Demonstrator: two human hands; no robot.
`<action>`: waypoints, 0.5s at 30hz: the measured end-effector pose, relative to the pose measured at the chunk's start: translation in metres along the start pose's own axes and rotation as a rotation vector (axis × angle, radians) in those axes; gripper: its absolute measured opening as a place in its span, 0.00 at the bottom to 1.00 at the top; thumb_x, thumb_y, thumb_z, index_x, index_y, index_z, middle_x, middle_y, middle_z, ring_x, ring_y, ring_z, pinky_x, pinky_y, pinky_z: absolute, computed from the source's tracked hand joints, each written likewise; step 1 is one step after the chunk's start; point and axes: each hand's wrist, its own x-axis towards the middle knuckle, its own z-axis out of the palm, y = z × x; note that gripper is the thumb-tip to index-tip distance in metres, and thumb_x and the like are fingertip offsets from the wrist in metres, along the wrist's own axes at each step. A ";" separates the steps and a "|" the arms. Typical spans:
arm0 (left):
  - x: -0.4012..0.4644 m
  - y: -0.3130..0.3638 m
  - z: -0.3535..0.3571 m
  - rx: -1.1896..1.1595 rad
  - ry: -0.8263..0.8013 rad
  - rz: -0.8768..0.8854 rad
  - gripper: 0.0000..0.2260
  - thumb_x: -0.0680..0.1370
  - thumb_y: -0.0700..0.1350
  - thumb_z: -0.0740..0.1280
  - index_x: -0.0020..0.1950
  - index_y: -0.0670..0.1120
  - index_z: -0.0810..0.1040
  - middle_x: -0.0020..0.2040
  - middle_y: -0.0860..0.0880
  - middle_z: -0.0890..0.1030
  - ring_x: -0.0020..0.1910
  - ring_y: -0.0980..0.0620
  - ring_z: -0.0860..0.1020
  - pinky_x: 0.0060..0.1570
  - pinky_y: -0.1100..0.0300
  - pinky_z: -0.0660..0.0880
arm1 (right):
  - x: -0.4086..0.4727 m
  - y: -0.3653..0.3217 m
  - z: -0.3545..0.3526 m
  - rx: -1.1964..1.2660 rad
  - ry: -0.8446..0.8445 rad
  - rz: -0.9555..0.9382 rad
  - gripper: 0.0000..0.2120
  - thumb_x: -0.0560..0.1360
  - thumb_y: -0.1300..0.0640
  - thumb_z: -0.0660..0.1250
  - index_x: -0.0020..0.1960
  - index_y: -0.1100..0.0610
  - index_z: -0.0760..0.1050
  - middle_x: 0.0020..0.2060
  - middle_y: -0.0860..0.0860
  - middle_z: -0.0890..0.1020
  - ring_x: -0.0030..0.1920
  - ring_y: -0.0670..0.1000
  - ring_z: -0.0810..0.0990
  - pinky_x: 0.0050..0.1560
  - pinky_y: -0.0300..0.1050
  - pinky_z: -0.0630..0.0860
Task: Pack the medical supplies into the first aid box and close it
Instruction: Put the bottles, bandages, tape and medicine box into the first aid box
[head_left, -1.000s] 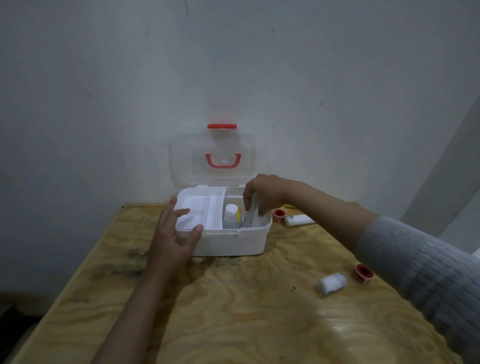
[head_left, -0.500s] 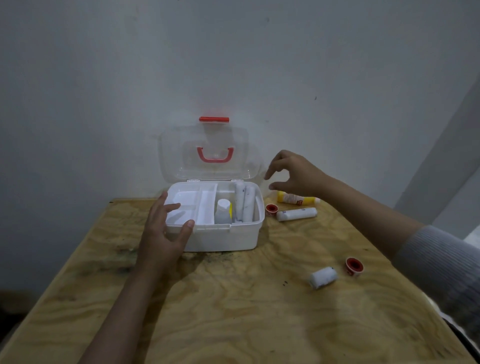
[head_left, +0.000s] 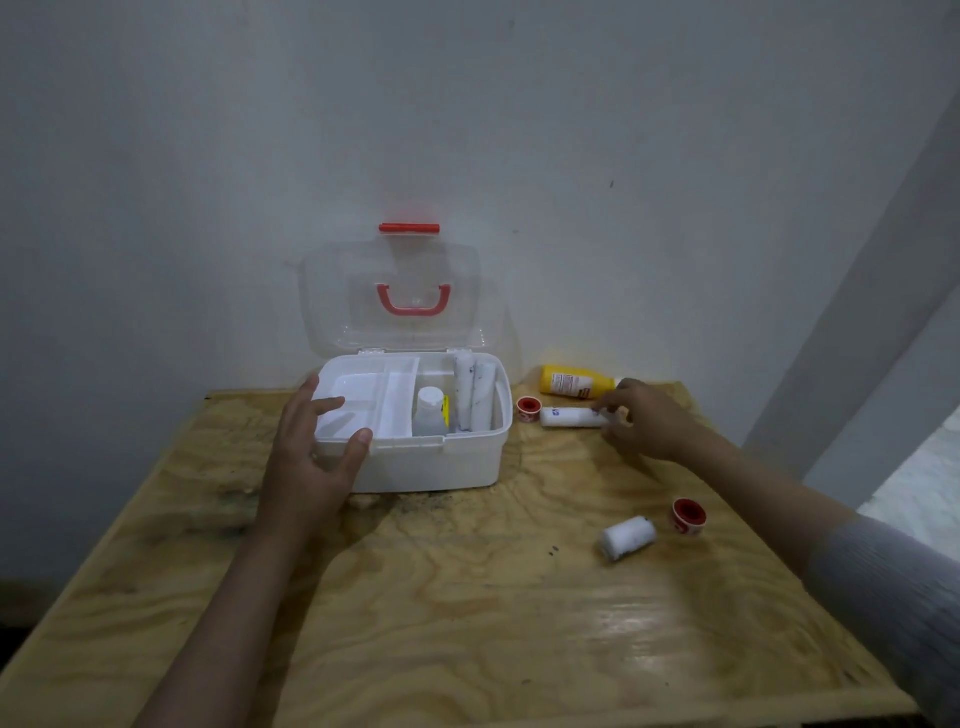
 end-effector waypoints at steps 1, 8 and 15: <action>0.000 0.000 0.000 -0.001 -0.002 -0.002 0.19 0.74 0.49 0.69 0.63 0.49 0.72 0.75 0.51 0.62 0.73 0.49 0.62 0.62 0.54 0.67 | 0.000 0.000 0.002 0.009 0.023 0.002 0.15 0.69 0.57 0.71 0.55 0.53 0.78 0.49 0.52 0.75 0.45 0.50 0.74 0.43 0.41 0.70; 0.001 -0.002 0.000 -0.001 0.001 -0.003 0.18 0.74 0.49 0.69 0.63 0.51 0.72 0.75 0.52 0.62 0.72 0.49 0.62 0.62 0.52 0.68 | -0.006 -0.004 0.009 0.061 0.070 0.048 0.07 0.69 0.56 0.72 0.45 0.50 0.76 0.49 0.51 0.79 0.49 0.52 0.77 0.47 0.49 0.77; 0.001 -0.001 -0.001 -0.014 0.000 0.004 0.18 0.73 0.48 0.69 0.62 0.49 0.72 0.75 0.51 0.63 0.72 0.51 0.62 0.63 0.54 0.67 | -0.016 -0.005 -0.016 0.165 0.207 -0.060 0.04 0.69 0.56 0.73 0.44 0.52 0.79 0.43 0.50 0.83 0.42 0.53 0.81 0.42 0.49 0.77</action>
